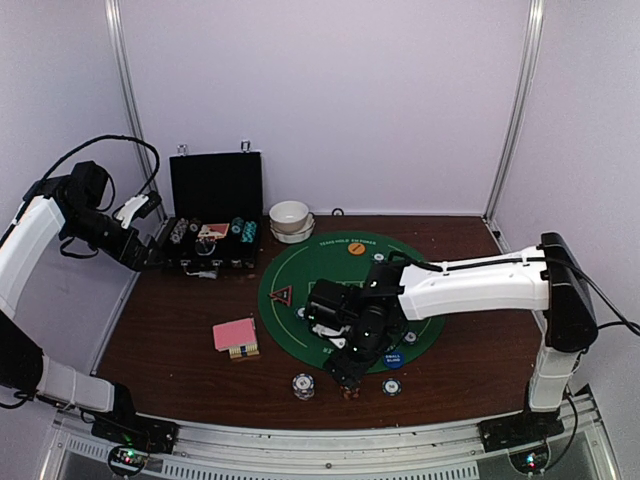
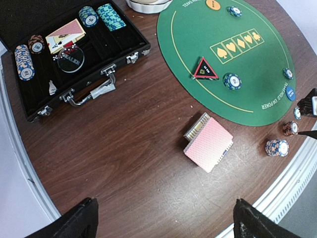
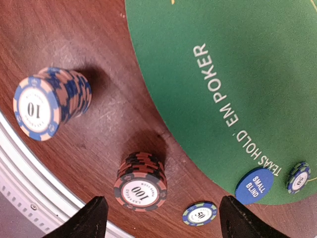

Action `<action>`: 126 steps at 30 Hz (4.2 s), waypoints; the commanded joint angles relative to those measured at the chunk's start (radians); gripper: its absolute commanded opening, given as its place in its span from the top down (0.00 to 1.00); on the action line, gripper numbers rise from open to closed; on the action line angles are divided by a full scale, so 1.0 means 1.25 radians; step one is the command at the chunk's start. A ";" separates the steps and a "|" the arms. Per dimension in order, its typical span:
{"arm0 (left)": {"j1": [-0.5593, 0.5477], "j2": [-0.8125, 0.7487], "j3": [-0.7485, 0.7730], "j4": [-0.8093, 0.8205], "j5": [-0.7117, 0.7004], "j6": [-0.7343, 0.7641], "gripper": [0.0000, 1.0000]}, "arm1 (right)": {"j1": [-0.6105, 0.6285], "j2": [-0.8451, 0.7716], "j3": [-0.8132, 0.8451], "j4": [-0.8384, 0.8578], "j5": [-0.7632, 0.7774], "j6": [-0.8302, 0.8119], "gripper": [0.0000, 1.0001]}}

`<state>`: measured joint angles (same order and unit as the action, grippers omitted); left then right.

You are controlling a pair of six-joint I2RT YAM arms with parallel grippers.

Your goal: Distribute texas hold em gaming equipment

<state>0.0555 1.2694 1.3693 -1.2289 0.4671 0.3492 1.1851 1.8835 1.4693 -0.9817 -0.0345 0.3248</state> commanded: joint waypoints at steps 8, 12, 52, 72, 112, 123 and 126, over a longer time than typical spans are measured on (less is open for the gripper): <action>0.006 -0.015 0.025 0.001 0.001 0.000 0.02 | 0.020 -0.007 -0.047 0.015 -0.053 -0.007 0.20; 0.006 -0.014 0.026 0.001 0.001 0.002 0.02 | 0.022 0.007 -0.049 0.026 -0.061 -0.010 0.21; 0.006 -0.016 0.029 0.000 -0.008 0.003 0.02 | 0.025 0.042 -0.053 0.043 -0.080 -0.020 0.71; 0.006 -0.021 0.029 -0.003 -0.003 0.009 0.02 | -0.089 0.060 0.223 -0.081 0.044 -0.080 0.90; 0.006 -0.012 0.013 -0.002 0.004 0.017 0.03 | -0.288 0.524 0.764 -0.017 -0.001 -0.033 0.32; 0.006 -0.020 0.016 -0.002 0.000 0.016 0.03 | -0.244 0.254 0.467 0.026 0.022 -0.053 0.35; 0.006 -0.025 0.019 -0.003 -0.002 0.015 0.03 | -0.219 0.155 0.313 0.047 0.000 -0.046 0.34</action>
<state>0.0555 1.2610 1.3819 -1.2339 0.4633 0.3550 0.8642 2.2181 2.0331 -0.9527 -0.0334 0.2710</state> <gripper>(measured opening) 0.976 0.655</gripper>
